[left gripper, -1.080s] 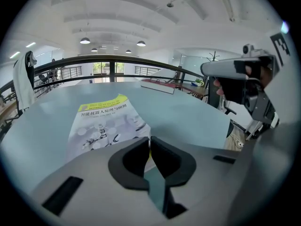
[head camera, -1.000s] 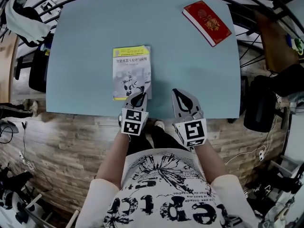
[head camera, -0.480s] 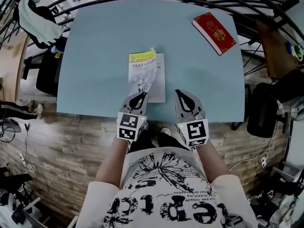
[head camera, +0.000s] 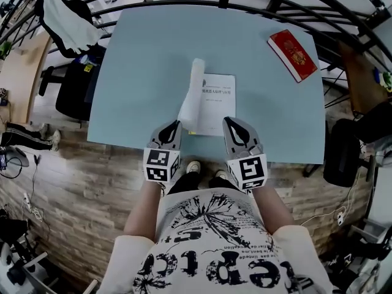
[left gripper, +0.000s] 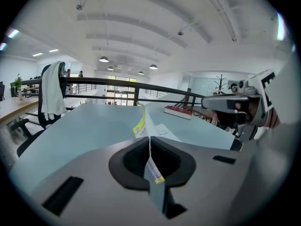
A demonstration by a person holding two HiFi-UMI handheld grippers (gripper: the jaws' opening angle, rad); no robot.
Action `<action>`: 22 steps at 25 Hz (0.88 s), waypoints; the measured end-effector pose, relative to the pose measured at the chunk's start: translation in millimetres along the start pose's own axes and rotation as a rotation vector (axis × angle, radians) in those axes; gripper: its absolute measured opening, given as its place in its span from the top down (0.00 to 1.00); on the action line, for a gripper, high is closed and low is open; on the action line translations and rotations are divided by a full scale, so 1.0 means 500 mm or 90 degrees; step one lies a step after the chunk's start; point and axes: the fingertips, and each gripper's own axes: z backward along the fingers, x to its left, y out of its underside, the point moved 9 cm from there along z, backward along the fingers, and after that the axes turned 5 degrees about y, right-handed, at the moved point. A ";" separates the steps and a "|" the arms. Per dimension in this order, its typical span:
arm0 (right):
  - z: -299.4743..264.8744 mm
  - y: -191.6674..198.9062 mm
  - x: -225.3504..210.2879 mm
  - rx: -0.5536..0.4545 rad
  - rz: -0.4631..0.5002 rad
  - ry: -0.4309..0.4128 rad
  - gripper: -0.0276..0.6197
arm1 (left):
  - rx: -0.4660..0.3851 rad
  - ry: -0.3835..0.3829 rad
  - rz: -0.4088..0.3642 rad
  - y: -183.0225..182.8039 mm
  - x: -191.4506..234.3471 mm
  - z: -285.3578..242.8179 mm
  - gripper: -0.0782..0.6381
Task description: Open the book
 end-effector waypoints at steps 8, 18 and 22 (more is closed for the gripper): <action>-0.057 -0.010 0.089 0.002 0.006 -0.018 0.94 | 0.019 -0.072 0.051 0.070 0.127 0.059 0.86; -0.114 0.016 0.152 0.027 -0.004 -0.024 0.94 | 0.097 -0.088 0.079 0.166 0.214 0.040 0.85; -0.113 0.029 0.161 0.033 0.001 -0.023 0.94 | 0.130 -0.093 0.119 0.195 0.229 0.020 0.85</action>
